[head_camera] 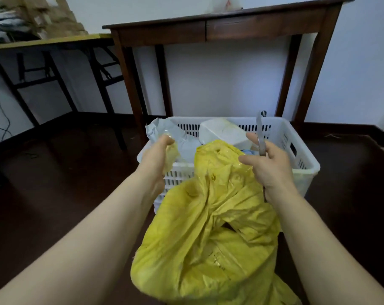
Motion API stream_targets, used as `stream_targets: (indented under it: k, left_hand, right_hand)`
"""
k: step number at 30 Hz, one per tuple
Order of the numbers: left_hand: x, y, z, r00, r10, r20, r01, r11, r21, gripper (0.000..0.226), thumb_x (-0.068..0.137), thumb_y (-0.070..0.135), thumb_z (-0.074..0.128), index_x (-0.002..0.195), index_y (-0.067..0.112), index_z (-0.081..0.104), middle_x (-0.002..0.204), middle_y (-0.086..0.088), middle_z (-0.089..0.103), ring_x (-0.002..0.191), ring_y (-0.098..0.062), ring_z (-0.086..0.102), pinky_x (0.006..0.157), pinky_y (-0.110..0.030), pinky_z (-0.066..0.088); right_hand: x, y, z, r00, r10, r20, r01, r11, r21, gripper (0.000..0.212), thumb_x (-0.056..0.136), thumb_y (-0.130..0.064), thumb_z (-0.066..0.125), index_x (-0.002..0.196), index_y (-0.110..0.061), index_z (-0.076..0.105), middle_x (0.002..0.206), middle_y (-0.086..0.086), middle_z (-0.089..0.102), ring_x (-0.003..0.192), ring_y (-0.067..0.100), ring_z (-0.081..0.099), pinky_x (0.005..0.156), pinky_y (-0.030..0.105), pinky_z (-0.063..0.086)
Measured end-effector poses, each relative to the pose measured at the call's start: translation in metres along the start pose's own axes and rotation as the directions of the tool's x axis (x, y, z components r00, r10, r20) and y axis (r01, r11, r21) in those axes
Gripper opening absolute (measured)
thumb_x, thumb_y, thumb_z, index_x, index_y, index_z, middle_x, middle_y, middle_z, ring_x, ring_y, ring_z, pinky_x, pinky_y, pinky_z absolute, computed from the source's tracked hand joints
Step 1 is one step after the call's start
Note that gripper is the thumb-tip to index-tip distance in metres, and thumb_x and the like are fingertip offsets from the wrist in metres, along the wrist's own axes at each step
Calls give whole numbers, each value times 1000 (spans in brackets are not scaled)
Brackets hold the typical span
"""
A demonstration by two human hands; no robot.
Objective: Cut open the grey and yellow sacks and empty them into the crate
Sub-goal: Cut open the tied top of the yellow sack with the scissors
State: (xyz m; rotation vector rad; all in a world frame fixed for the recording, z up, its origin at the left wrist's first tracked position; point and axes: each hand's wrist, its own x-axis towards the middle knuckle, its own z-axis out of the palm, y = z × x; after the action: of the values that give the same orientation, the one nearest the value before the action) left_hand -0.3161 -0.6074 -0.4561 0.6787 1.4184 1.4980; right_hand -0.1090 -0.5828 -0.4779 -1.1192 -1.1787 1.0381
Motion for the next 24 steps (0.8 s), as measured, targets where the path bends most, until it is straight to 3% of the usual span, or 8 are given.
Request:
stream_targets:
  k: [2,5,9,12,14,17,21,24]
  left_hand:
    - [-10,-3,14,996,88,12,-88,994,59,14,81,23,65,86,11,62,73,-2,65,66,-18,59,55,-23,46]
    - [-23,-8,28,978,154,140,-156,988,2,4,81,8,71,79,8,68,64,0,69,59,-13,64,51,-18,52]
    - [-45,-9,51,944,113,309,-114,993,-15,48,66,13,76,110,-1,65,99,-17,69,81,-25,64,68,-28,55]
    - [-57,-4,63,894,34,447,-40,999,3,41,74,14,67,109,-7,63,97,-18,63,85,-28,60,75,-30,49]
    - [-61,1,70,810,-26,587,38,999,-9,22,75,17,61,89,4,71,87,-9,63,72,-18,60,68,-26,46]
    - [-64,12,89,684,-114,721,166,986,-2,42,73,33,59,106,8,63,99,-6,61,82,-16,59,76,-28,46]
    - [-68,1,126,870,51,490,-151,974,167,17,87,26,58,89,13,69,103,-11,70,89,-18,66,72,-26,53]
    - [-75,-17,160,874,124,470,-276,923,270,16,89,23,59,85,15,71,103,-9,69,95,-22,64,67,-27,49]
  right_hand:
    - [-6,-8,2,995,-86,49,83,995,46,36,69,-4,78,92,-31,71,95,-15,71,90,-2,64,74,15,50]
    - [-15,-23,9,987,-44,152,27,993,116,21,69,-11,81,88,-16,74,69,-8,72,57,-5,64,51,6,44]
    - [-23,-36,5,976,53,211,-90,981,174,27,74,-8,77,99,-6,69,42,-14,57,31,-5,48,34,4,31]
    - [-19,-44,-7,992,30,119,-49,986,159,13,73,-1,76,82,-3,68,39,-13,56,31,-4,47,35,5,33]
    - [-14,-46,-19,998,45,46,-52,987,155,11,73,-1,76,76,-4,66,40,-10,56,34,-2,49,38,9,38]
    - [-6,-48,-42,987,131,-96,-98,953,287,14,79,1,71,71,-5,60,35,-9,50,27,-2,42,31,11,32]
    - [15,-51,-94,895,234,-380,-49,898,437,10,81,0,69,77,-3,60,59,6,52,23,-1,31,28,11,21]
    - [20,-51,-144,858,236,-456,-23,905,425,12,82,-2,70,77,-5,59,60,6,48,24,1,27,28,13,19]
